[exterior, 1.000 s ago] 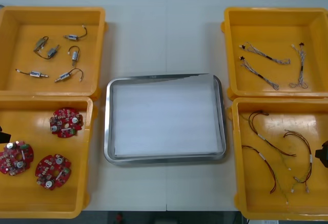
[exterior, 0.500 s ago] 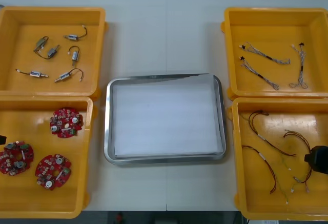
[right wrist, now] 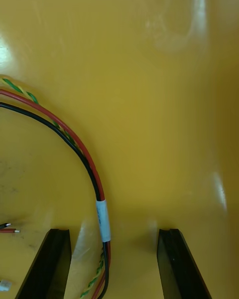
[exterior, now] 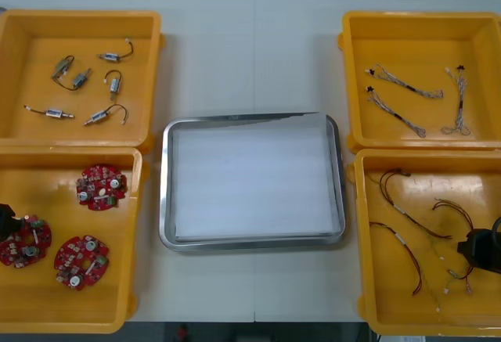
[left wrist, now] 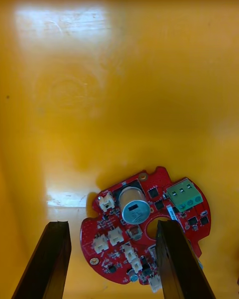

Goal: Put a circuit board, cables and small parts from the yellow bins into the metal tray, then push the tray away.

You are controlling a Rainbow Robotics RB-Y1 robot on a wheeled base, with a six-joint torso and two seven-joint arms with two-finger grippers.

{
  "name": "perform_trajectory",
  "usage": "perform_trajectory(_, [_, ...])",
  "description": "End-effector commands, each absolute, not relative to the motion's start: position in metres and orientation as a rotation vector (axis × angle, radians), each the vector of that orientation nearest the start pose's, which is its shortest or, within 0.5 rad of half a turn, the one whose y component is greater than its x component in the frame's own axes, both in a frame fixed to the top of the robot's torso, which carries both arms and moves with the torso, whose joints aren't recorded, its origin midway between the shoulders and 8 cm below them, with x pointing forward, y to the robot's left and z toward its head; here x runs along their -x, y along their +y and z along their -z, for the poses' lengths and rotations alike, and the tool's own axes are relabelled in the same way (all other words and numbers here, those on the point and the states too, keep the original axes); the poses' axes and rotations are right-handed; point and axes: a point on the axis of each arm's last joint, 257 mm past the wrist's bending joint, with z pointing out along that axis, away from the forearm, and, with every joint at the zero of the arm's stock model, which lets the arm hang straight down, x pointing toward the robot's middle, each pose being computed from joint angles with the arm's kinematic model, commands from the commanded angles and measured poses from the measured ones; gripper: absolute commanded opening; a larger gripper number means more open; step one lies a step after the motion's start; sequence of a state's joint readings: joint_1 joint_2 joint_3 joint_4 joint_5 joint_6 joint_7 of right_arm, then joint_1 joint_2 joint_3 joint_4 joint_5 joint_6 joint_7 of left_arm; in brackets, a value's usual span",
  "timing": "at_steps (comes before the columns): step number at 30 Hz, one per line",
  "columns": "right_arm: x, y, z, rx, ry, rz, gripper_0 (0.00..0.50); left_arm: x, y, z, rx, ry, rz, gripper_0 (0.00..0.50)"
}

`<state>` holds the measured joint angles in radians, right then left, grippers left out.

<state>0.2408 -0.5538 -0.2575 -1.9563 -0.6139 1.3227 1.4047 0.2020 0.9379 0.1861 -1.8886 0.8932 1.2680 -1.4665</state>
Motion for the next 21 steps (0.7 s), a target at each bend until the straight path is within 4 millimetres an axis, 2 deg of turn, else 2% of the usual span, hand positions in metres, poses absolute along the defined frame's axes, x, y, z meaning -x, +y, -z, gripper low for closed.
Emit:
perform_trajectory(1, [-0.32,-0.425,0.353,-0.266,2.694,0.007,0.5,-0.367,0.469,0.281,-0.148,2.67,-0.139,0.5])
perform_trajectory(4, [-0.317,-0.424,0.354,-0.267,2.707,0.003,0.496,-0.369,0.469,0.284,-0.148,2.669,-0.141,0.5])
perform_trajectory(5, [-0.317,-0.425,0.355,-0.268,2.708,0.003,0.388,-0.37,0.469,0.284,-0.148,2.666,-0.14,0.5])
perform_trajectory(6, [-0.317,-0.425,0.355,-0.268,2.708,0.003,0.182,-0.371,0.469,0.285,-0.147,2.661,-0.143,0.5])
perform_trajectory(7, [-0.317,-0.425,0.355,-0.268,2.708,0.003,0.088,-0.373,0.469,0.285,-0.147,2.656,-0.145,0.5])
perform_trajectory(9, [-0.317,-0.424,0.354,-0.267,2.707,0.003,0.023,-0.373,0.469,0.286,-0.15,2.653,-0.152,0.5])
perform_trajectory(10, [-0.318,-0.424,0.353,-0.271,2.704,0.001,0.0,-0.373,0.47,0.286,-0.15,2.653,-0.158,0.5])
perform_trajectory(17, [-0.328,-0.427,0.332,-0.254,2.65,0.017,0.0,-0.373,0.472,0.287,-0.143,2.654,-0.161,0.5])
perform_trajectory(21, [-0.33,-0.435,0.31,-0.259,2.623,0.04,0.0,-0.376,0.471,0.288,-0.139,2.653,-0.167,0.5])
